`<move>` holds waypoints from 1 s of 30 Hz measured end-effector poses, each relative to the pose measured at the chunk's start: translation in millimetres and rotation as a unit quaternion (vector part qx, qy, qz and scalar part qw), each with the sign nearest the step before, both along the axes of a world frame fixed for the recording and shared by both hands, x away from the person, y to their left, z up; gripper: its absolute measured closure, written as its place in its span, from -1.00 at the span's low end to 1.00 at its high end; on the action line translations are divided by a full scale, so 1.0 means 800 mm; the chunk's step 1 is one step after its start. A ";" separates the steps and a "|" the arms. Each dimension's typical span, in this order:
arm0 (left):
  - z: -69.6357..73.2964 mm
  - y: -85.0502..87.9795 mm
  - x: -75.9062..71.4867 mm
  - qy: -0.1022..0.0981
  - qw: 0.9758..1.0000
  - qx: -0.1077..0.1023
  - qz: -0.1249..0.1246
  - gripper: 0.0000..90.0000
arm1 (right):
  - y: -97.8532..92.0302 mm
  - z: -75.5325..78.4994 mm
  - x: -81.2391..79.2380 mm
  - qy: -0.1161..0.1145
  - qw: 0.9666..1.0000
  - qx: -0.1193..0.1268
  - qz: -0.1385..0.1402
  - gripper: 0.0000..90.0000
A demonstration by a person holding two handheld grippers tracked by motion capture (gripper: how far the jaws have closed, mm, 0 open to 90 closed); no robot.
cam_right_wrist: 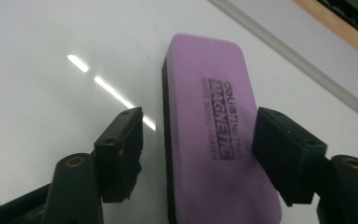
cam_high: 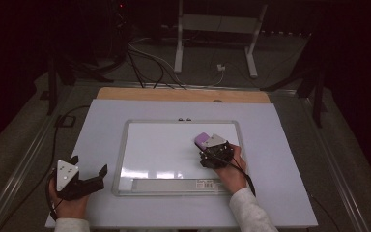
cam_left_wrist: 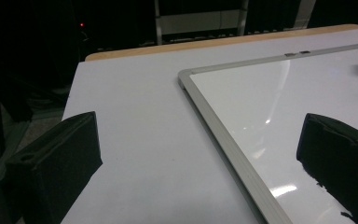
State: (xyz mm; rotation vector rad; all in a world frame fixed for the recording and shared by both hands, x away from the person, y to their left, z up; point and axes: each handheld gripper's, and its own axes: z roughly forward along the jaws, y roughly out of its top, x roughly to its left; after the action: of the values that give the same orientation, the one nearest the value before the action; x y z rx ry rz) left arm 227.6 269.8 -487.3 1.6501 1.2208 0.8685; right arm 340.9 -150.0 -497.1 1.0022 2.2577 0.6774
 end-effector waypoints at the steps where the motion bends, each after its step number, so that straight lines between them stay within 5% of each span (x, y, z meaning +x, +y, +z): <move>1: 0.000 0.000 0.000 0.000 1.000 0.000 0.000 -0.99 | 0.000 0.000 0.001 0.001 1.000 -0.002 -0.002 -0.26; 10: 0.000 0.000 0.000 0.000 1.000 -0.002 0.001 -0.99 | -0.010 0.004 0.013 0.007 1.000 0.000 -0.019 -0.09; 15: -0.001 0.000 0.001 0.000 1.000 -0.001 0.000 -0.99 | -0.006 0.006 0.010 0.010 1.000 0.015 0.003 -0.06; 18: 0.000 0.000 0.000 0.000 1.000 -0.002 0.001 -0.99 | -0.002 0.005 0.009 0.007 1.000 0.013 0.011 -0.06; 21: 0.000 0.001 0.000 0.000 1.000 -0.003 0.002 -0.99 | -0.008 0.006 0.012 -0.002 1.000 0.018 -0.009 -0.19; 25: 0.000 0.000 0.000 0.001 1.000 -0.002 0.001 -0.99 | -0.017 0.000 0.024 0.029 0.999 0.034 -0.030 -0.19; 30: -0.001 -0.001 0.001 0.002 1.000 -0.001 0.001 -0.99 | 0.001 -0.003 0.024 0.023 0.999 0.034 -0.017 -0.13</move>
State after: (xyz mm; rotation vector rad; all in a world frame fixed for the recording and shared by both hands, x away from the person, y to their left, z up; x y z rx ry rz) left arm 228.5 269.4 -487.9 1.6505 1.2244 0.8661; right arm 360.5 -149.2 -499.2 1.0965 2.2660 0.7274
